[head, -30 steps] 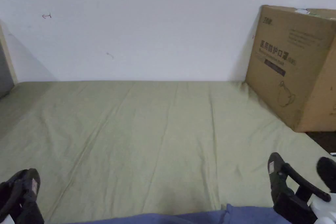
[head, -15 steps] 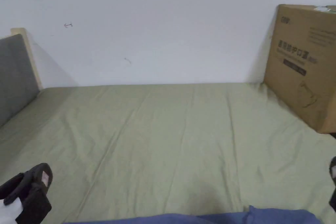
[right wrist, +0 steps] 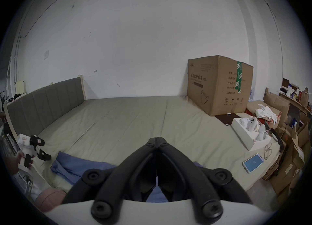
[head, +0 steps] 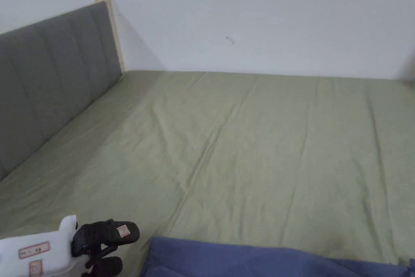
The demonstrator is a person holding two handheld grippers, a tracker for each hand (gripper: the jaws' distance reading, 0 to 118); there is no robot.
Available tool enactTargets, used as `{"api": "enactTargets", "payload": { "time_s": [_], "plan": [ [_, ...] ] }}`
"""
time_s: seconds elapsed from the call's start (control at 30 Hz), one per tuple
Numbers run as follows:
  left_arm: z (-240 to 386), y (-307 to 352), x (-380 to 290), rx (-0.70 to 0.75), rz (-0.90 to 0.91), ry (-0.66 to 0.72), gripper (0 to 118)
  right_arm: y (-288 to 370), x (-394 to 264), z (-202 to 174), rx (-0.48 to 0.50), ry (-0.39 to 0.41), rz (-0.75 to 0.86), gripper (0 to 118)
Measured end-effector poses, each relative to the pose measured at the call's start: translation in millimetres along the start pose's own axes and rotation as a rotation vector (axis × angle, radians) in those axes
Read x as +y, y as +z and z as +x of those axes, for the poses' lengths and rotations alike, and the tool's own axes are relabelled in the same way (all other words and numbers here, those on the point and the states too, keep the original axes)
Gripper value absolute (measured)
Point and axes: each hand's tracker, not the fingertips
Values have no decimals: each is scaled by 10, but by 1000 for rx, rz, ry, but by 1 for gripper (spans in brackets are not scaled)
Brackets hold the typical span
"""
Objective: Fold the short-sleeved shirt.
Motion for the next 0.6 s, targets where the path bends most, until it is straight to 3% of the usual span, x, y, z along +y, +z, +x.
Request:
{"api": "enactTargets", "payload": {
  "time_s": [0.1, 0.2, 0.27, 0.3, 0.33, 0.37, 0.4, 0.43, 0.53, 0.6],
  "plan": [
    [-337, -242, -96, -58, -99, 66, 118, -111, 6, -45, 14, -5, -37, 0],
    [-329, -368, -106, -283, -143, 141, 118, -219, 21, -89, 22, -23, -77, 0],
    [-366, -594, -180, -238, -240, 116, 106, -283, 24, -100, 25, -56, -101, 0],
    [-289, -679, -210, -178, -265, 45, 87, -316, 27, -104, 32, -78, -114, 0],
    [-238, -756, -235, -60, -260, -46, 33, -347, 29, -106, 40, -98, -129, 0],
    [-341, -867, -237, 74, -263, -114, 5, -369, 29, -107, 45, -112, -140, 0],
    [-355, -961, -275, 267, -225, -196, 5, -368, 30, -126, 48, -120, -149, 0],
    [-349, -889, -293, 61, -178, -115, 5, -376, 21, -132, 50, -121, -157, 0],
    [-111, -872, -380, 217, -174, -168, 5, -369, -18, -174, 53, -106, -184, 0],
    [257, -849, -472, 387, -151, -312, 5, -373, -37, -170, 65, -94, -206, 0]
  ]
}}
